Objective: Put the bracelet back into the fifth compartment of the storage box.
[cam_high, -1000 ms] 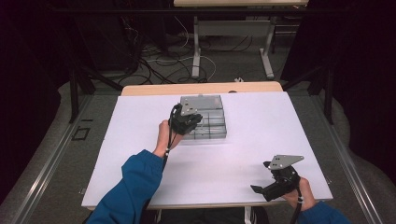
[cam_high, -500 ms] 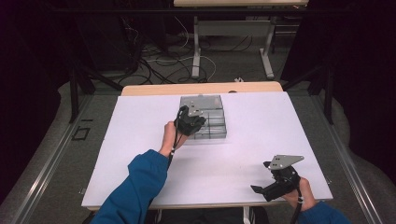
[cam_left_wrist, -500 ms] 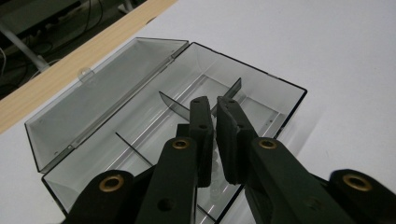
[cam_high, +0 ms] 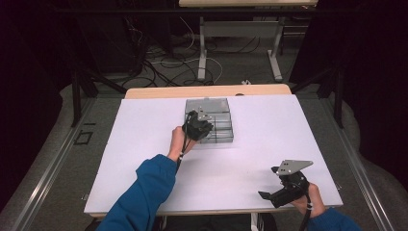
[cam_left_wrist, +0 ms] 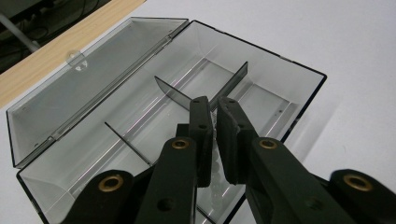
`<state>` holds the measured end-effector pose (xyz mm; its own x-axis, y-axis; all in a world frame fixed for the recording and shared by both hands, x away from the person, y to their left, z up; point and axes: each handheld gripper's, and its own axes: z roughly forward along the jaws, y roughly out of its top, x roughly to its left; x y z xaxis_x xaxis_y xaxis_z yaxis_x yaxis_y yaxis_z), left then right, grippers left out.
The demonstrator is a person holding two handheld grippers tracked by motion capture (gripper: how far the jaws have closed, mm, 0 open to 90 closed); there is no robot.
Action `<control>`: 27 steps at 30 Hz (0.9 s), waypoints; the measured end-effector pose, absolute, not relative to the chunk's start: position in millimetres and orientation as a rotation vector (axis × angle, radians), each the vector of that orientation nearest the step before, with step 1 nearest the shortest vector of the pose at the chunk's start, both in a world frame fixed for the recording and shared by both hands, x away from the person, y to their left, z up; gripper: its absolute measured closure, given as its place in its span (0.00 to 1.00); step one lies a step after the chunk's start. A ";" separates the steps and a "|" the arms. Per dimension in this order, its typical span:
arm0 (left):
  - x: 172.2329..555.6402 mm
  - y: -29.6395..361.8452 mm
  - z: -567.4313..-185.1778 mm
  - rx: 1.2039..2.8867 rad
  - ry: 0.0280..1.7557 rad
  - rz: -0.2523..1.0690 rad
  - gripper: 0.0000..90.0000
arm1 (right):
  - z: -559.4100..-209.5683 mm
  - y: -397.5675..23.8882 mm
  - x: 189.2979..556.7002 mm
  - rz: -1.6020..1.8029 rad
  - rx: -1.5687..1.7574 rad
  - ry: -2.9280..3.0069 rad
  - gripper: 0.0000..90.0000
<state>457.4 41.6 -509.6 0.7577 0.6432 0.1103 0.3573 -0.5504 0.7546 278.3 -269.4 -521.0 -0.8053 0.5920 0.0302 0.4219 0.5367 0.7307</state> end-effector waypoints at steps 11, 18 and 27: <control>464.6 44.7 -516.9 2.234 0.803 0.518 0.93 | -521.6 -268.2 278.7 1.128 0.853 2.551 0.01; 471.2 48.7 -523.1 2.244 0.858 0.519 0.93 | -521.4 -268.8 278.9 1.125 0.851 2.559 0.01; 473.4 46.6 -527.6 2.267 0.860 0.519 0.90 | -521.6 -268.8 278.8 1.132 0.852 2.554 0.01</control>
<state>473.4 46.6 -527.6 0.7067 0.6957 0.1288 0.4385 -0.5735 0.6920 278.8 -268.8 -521.6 -0.8078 0.5887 0.0318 0.4188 0.5350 0.7338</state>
